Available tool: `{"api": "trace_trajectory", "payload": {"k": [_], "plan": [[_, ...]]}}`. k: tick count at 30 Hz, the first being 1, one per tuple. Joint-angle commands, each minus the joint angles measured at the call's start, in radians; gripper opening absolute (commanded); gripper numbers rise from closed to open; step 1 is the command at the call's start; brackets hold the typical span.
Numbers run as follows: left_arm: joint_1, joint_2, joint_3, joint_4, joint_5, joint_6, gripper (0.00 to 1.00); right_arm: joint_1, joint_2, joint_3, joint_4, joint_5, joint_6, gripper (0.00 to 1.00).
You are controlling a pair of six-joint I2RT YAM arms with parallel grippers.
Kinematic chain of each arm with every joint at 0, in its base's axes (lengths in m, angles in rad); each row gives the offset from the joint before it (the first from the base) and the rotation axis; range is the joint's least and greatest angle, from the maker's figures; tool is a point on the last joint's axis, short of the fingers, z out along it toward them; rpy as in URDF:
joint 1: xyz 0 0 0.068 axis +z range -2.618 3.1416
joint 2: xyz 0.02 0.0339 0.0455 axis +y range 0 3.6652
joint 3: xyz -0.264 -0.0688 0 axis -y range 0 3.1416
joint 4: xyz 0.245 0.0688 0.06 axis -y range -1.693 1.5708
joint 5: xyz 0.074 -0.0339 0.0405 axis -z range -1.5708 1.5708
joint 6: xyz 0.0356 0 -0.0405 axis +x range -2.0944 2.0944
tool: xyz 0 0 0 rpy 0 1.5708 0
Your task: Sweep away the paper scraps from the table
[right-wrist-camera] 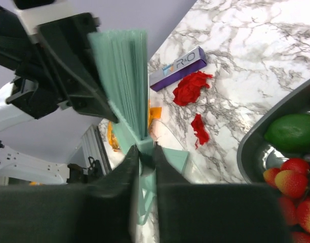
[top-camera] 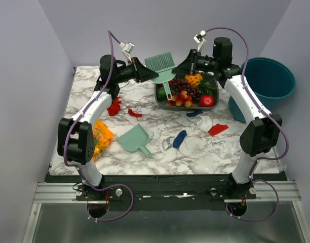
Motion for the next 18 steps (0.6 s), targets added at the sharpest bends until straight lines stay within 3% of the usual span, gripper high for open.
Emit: {"api": "trace_trajectory", "payload": {"k": [1,3,4,5,6,7,8,11,12,18], "plan": [[0.0,0.014,0.011,0.051,0.091,0.021,0.07,-0.003,-0.015,0.012,-0.002,-0.093,-0.094,0.35],[0.0,0.015,0.016,0.018,0.144,0.072,0.0,-0.006,-0.011,0.049,-0.126,-0.092,-0.286,0.54],[0.0,0.014,0.042,-0.092,0.163,0.116,0.0,-0.006,-0.009,0.098,-0.171,-0.083,-0.364,0.58],[0.0,0.014,0.062,-0.174,0.171,0.267,0.0,-0.006,-0.006,0.121,-0.22,-0.062,-0.434,0.61],[0.0,0.014,0.085,-0.265,0.177,0.35,0.0,-0.006,0.0,0.15,-0.313,-0.06,-0.605,0.65],[-0.001,0.014,0.14,-0.47,0.172,0.468,0.0,-0.006,0.011,0.176,-0.362,-0.058,-0.68,0.68],[-0.006,0.014,0.168,-0.572,0.165,0.664,0.0,-0.006,0.02,0.23,-0.407,-0.052,-0.744,0.7],[-0.018,0.025,0.275,-0.91,0.129,0.953,0.0,-0.003,0.05,0.313,-0.573,-0.049,-0.965,0.85],[-0.024,0.029,0.296,-0.973,0.123,1.089,0.0,0.006,0.055,0.324,-0.641,-0.043,-1.061,0.88],[-0.057,0.066,0.453,-1.328,0.106,1.369,0.0,0.074,0.026,0.246,-0.745,0.021,-1.33,0.94]]}}
